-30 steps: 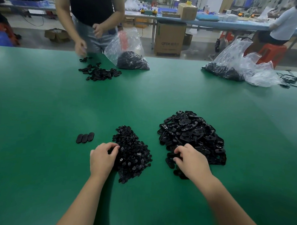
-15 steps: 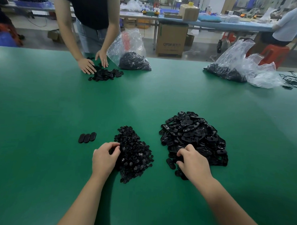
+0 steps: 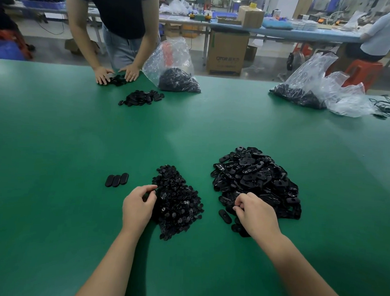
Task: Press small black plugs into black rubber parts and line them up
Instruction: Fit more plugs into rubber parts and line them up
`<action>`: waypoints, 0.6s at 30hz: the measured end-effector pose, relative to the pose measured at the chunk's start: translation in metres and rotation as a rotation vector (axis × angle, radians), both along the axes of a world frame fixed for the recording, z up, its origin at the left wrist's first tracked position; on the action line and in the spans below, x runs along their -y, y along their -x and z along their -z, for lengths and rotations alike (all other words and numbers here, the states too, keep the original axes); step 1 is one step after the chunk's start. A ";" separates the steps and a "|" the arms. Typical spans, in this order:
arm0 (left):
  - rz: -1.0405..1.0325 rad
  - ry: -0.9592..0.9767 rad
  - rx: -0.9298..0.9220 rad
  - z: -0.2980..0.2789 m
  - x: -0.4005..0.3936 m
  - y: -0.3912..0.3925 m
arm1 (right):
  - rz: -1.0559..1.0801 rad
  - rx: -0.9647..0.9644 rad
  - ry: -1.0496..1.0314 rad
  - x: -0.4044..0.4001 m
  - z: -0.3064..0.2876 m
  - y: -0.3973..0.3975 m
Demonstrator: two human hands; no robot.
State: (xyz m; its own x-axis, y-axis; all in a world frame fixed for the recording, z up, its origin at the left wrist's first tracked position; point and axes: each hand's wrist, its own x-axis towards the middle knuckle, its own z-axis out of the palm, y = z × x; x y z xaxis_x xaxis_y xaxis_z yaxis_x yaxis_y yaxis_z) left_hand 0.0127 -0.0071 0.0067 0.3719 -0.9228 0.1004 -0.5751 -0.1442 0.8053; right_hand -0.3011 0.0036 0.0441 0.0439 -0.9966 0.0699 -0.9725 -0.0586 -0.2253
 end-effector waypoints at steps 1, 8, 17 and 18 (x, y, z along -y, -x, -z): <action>-0.005 0.000 -0.004 0.000 0.000 0.000 | 0.001 -0.004 0.006 0.001 0.000 0.000; -0.004 0.000 -0.019 -0.001 -0.001 0.000 | 0.040 0.018 0.012 0.007 -0.003 0.004; 0.004 0.016 -0.013 -0.001 0.000 0.000 | 0.103 0.438 0.097 0.008 -0.029 -0.003; 0.003 0.015 -0.016 0.000 0.000 -0.001 | 0.094 0.571 0.077 0.006 -0.032 -0.008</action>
